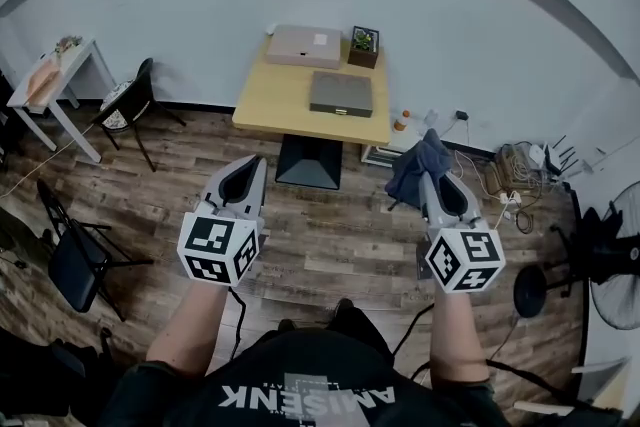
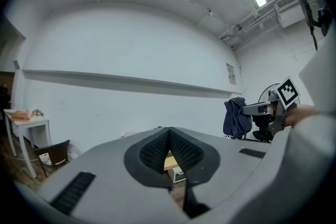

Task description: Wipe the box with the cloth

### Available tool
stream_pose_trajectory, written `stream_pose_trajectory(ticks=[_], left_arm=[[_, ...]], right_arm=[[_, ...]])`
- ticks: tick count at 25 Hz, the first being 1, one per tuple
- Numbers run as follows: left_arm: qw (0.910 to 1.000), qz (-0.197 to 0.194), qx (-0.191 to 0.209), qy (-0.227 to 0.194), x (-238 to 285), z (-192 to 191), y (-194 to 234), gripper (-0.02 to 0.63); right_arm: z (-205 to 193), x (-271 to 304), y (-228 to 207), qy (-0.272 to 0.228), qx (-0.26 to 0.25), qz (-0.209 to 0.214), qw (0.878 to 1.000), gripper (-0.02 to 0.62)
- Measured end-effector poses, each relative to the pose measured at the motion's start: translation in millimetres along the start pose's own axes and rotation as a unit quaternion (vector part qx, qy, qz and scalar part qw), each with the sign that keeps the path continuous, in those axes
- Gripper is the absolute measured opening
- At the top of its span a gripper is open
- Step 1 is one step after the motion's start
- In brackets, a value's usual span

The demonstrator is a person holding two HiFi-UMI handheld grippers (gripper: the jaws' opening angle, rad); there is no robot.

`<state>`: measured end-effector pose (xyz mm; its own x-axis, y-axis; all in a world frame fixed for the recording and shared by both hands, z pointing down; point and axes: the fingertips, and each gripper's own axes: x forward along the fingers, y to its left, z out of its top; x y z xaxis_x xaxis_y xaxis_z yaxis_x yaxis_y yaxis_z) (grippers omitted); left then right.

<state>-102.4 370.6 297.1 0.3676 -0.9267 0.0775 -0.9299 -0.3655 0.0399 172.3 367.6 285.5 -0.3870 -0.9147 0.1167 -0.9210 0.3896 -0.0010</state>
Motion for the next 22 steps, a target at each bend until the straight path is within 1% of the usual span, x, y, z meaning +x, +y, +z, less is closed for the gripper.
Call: stream_pose_trajectory(ticks=[3,6,10,13,15,18,22], left_arm=[[0.9999,0.004,-0.013,-0.004,4,-3,10,0.002],[0.9999,0.010,-0.006,0.003,22,-5,21,0.002],[0.9997,0.022,-0.004,0.004,52,-5,29,0.002],[0.9996,0.026,-0.008,0.003,87,-1,37,0.002],[0.9997,0.018,0.002,0.019,114,-4,34,0.002],[0.9986,0.027,0.011,0.044,155,-10,33,0.000],[0.9986,0.042,-0.005,0.031,212,-2,39,0.001]], right_arm=[[-3,12,1,0.008,-0.007,0.008,1.000,0.072],[0,37,-9,-0.003,0.002,0.010,1.000,0.072],[-1,79,-26,-0.001,0.007,0.031,1.000,0.072],[6,118,-47,-0.008,0.006,0.044,0.999,0.072],[8,146,-67,-0.010,0.007,0.052,0.999,0.072],[0,185,-94,0.004,0.014,0.069,0.998,0.072],[0,237,-124,0.011,0.009,0.107,0.994,0.072]])
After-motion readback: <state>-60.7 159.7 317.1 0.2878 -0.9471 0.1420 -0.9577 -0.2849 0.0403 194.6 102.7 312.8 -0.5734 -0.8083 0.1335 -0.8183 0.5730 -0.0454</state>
